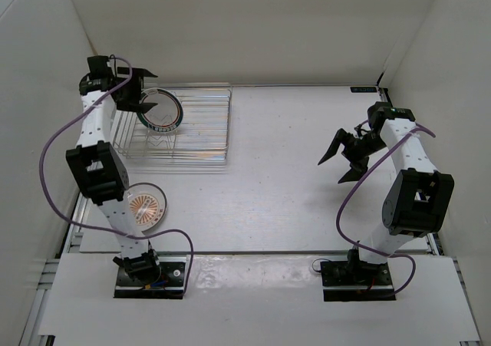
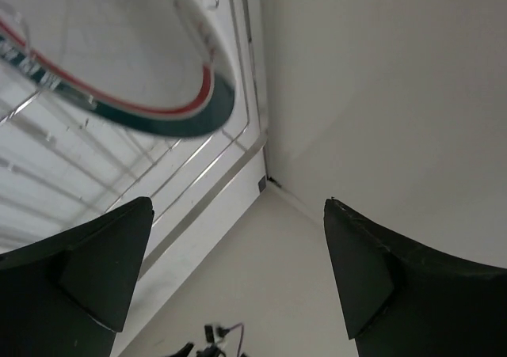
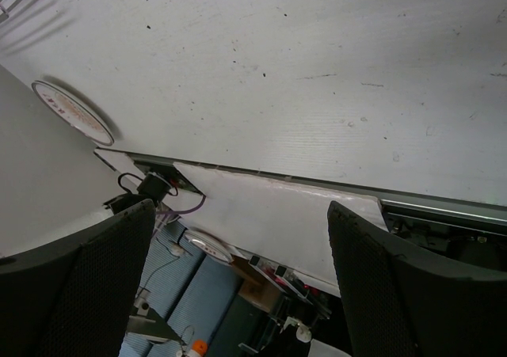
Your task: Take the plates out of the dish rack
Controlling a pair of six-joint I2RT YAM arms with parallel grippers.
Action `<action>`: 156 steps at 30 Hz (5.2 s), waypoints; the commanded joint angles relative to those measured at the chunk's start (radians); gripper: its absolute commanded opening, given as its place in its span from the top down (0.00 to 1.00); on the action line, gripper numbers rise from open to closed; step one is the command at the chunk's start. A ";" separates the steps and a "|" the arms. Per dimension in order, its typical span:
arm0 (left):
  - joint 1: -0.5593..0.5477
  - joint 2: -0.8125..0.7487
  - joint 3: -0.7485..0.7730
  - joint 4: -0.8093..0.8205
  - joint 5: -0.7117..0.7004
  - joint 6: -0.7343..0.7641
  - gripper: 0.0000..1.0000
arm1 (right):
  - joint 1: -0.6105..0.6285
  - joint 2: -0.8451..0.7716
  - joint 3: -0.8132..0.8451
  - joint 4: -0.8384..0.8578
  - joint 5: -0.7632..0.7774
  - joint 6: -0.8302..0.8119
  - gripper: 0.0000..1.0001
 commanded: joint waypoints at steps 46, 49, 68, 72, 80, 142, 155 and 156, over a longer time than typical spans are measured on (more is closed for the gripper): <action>0.034 0.212 0.077 0.174 0.044 -0.083 0.52 | -0.086 -0.030 0.018 0.027 -0.002 0.004 0.10; 0.040 0.193 0.063 0.194 0.073 -0.118 0.61 | -0.088 -0.028 0.018 0.026 -0.002 0.002 0.10; 0.062 0.014 -0.014 0.303 0.196 -0.347 0.91 | -0.085 -0.039 -0.025 0.033 -0.030 0.008 0.10; 0.055 -0.028 0.018 0.309 0.203 -0.393 0.95 | -0.086 -0.046 -0.039 0.030 -0.038 0.008 0.10; -0.035 -0.106 0.228 0.108 0.128 -0.088 0.99 | -0.080 -0.078 -0.077 0.022 -0.044 0.004 0.10; -1.387 -0.259 -0.357 -0.917 -1.032 0.545 0.00 | 0.221 -0.441 -0.357 -0.092 0.286 -0.056 0.11; -1.193 -1.090 -0.729 -0.378 -0.797 0.975 0.00 | 0.218 -0.595 -0.266 -0.013 0.234 -0.051 1.00; -1.193 -1.214 -0.803 -0.339 -0.826 0.978 0.00 | 0.221 -0.615 -0.257 0.024 0.213 -0.044 1.00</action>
